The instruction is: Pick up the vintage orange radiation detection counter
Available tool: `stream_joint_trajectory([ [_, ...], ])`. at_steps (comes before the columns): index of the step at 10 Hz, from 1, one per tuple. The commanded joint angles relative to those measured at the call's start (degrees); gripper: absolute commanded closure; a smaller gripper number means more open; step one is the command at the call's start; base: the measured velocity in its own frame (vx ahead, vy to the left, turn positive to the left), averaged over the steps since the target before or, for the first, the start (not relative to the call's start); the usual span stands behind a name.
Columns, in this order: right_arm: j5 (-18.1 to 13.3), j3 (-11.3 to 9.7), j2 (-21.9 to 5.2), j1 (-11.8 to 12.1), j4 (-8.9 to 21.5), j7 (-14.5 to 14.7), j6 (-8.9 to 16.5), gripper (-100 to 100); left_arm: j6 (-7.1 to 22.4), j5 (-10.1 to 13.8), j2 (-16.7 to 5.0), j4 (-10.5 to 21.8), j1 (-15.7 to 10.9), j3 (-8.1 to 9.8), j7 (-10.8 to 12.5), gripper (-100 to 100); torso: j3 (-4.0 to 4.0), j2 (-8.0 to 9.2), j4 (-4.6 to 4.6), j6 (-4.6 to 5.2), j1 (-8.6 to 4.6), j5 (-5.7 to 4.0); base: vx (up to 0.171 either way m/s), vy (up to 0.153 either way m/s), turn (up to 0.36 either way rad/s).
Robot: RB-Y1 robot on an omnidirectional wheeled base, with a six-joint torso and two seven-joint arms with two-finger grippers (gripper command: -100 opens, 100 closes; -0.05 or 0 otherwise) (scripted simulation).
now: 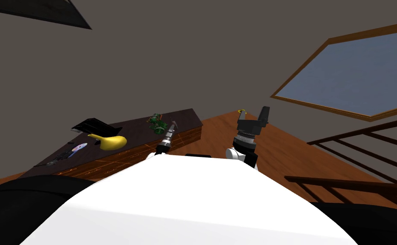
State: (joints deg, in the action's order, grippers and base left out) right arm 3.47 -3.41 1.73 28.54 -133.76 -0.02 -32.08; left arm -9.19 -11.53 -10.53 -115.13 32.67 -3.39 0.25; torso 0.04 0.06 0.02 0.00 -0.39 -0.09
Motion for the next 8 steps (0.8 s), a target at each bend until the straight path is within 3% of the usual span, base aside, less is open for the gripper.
stream_joint_trajectory([
  [1,0.0,0.0,0.0,0.0,0.0,0.0,0.0,0,2.86,-0.45,-1.34,2.79,-0.1,0.31,-0.48,-100,0.0,0.0,0.0,0.0,0.0,0.0,0.002,-0.096,0.006],
  [3,0.0,0.0,0.0,0.0,0.0,0.0,0.0,0,6.33,-1.13,-3.04,5.99,-0.05,0.52,-1.52,-100,-0.05,-0.09,-0.02,0.0,-0.02,0.0,0.009,-0.111,-0.006],
  [4,0.0,0.0,0.0,0.0,0.0,0.0,0.0,0,6.87,-1.13,-3.04,6.11,-0.05,0.52,-1.52,-100,-0.07,-0.11,-0.03,0.0,-0.03,0.0,0.014,-0.067,0.003],
  [8,0.0,0.0,0.0,0.01,0.0,0.0,0.0,0,14.09,-2.25,-7.19,12.56,-0.23,1.27,-4.05,-100,-0.15,-0.25,-0.06,0.0,0.14,0.02,0.043,-0.068,-0.026],
])
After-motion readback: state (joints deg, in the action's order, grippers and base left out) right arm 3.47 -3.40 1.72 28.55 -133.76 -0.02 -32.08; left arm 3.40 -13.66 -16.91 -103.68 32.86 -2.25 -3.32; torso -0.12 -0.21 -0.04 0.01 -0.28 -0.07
